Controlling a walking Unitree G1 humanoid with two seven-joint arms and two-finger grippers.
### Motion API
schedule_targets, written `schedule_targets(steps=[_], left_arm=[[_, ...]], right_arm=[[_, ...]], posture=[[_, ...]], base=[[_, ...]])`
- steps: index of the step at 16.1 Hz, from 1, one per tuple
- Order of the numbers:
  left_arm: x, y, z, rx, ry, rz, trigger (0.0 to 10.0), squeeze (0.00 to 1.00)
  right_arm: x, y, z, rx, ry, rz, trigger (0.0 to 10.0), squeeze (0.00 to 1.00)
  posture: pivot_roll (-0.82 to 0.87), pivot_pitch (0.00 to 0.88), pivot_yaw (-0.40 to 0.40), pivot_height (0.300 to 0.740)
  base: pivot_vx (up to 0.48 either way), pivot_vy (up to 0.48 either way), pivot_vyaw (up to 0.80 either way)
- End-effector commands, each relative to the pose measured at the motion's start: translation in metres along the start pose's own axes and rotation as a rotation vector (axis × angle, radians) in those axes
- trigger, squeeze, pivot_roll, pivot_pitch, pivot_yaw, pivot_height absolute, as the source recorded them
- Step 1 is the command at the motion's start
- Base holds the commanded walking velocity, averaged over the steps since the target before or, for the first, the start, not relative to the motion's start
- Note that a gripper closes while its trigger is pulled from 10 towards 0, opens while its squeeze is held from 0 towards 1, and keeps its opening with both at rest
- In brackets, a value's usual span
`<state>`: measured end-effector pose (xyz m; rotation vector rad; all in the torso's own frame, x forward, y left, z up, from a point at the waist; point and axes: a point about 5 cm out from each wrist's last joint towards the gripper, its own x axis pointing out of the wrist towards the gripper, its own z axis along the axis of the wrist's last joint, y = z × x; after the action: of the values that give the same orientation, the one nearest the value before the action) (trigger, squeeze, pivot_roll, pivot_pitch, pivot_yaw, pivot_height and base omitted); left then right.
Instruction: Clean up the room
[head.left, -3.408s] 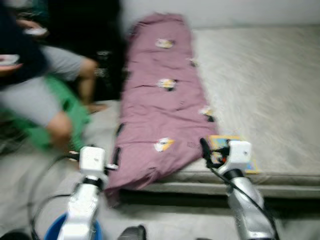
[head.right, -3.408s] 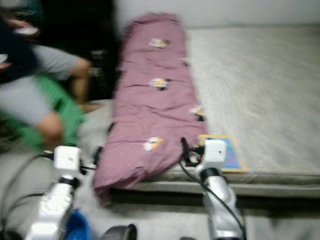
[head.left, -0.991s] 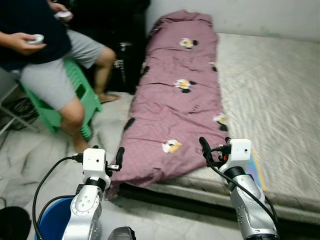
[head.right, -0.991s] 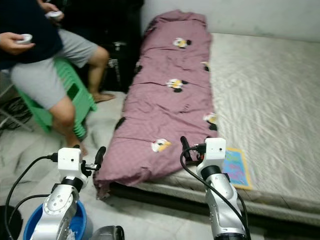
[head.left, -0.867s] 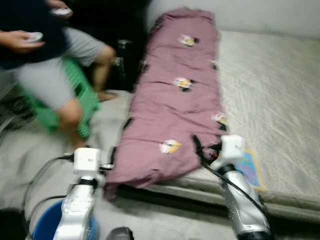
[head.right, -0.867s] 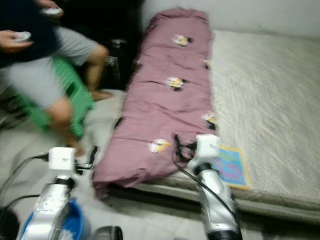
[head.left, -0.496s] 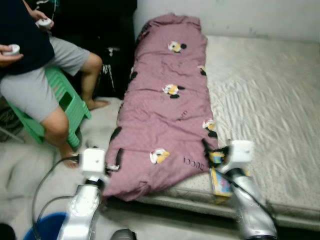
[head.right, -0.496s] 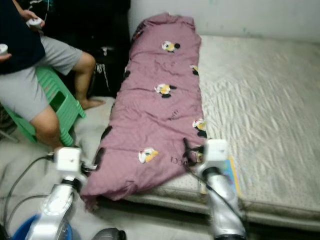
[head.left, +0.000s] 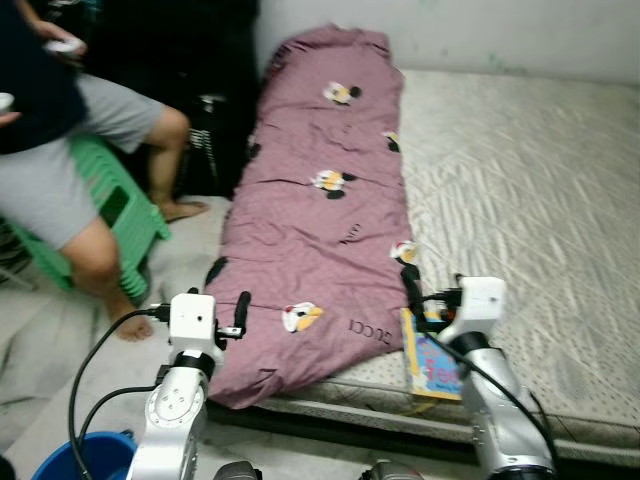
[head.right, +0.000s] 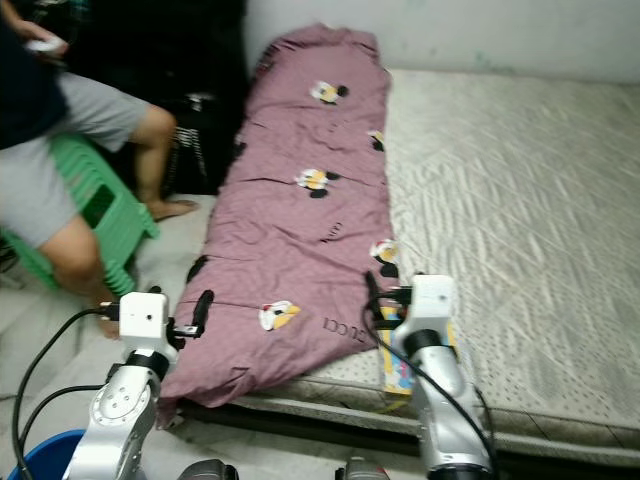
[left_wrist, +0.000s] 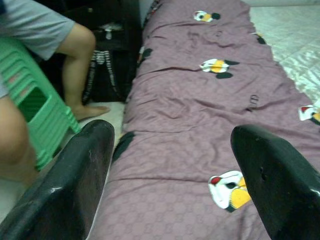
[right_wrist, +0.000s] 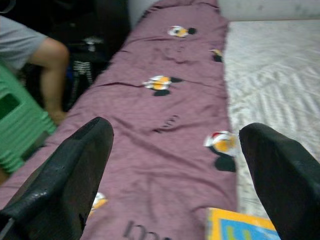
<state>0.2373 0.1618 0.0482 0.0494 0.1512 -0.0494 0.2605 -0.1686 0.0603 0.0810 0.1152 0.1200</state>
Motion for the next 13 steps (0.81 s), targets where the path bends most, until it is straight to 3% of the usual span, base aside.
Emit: schedule_targets(steps=[1, 13], left_arm=[[-0.0003, 0.0008, -0.0007, 0.012, 0.006, -0.004, 10.0, 0.00], [-0.0003, 0.0013, -0.0007, 0.014, 0.011, -0.016, 10.0, 0.00]], right_arm=[[-0.0007, -0.0021, 0.0008, -0.001, -0.006, -0.005, 10.0, 0.00], [-0.0013, -0.0018, 0.0005, 0.006, -0.008, -0.012, 10.0, 0.00]], posture=[[-0.04, 0.085, 0.015, 0.740], [-0.04, 0.086, 0.021, 0.740]], base=[[0.000, 0.000, 0.00], [0.000, -0.248, 0.00]])
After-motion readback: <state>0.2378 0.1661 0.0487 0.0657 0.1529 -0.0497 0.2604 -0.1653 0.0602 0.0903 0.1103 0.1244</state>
